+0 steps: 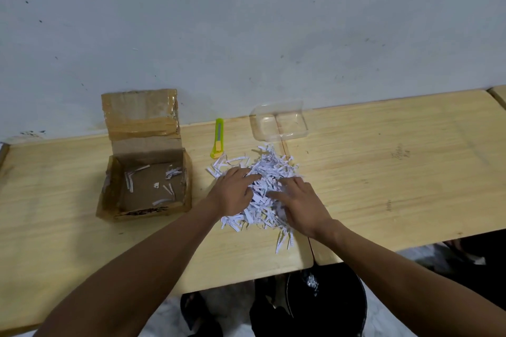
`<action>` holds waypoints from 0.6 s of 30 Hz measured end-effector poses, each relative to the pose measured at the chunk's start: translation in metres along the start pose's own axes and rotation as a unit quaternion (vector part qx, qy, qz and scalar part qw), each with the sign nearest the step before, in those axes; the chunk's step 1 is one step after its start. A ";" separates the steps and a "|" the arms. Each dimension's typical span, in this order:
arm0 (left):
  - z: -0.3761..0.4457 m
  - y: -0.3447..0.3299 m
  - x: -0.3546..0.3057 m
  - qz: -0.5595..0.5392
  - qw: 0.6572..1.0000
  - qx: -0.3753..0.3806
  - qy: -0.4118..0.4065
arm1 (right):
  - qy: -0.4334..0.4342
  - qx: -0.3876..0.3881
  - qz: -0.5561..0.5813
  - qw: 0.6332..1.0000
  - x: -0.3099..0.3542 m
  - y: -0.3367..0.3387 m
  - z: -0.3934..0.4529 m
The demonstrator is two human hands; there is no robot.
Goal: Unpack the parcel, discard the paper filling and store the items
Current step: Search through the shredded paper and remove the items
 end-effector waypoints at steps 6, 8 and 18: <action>0.004 0.006 -0.014 -0.001 1.000 -0.003 -0.002 | -0.076 -0.009 0.017 0.997 0.000 0.009 -0.004; 0.003 0.004 -0.016 0.014 1.000 0.008 -0.013 | -0.064 -0.003 0.009 0.998 0.004 0.006 -0.006; 0.015 0.004 -0.014 0.040 0.997 0.064 0.020 | -0.056 0.049 -0.097 0.992 -0.013 -0.002 -0.019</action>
Point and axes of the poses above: each hand's wrist, its own z-axis towards the middle knuckle, its own y-axis out of the back of the hand, x = y × z, the point moved 2 cm from there along z, towards the middle knuckle, and after that the axes turned 6 degrees about x, right-handed, at the moved point
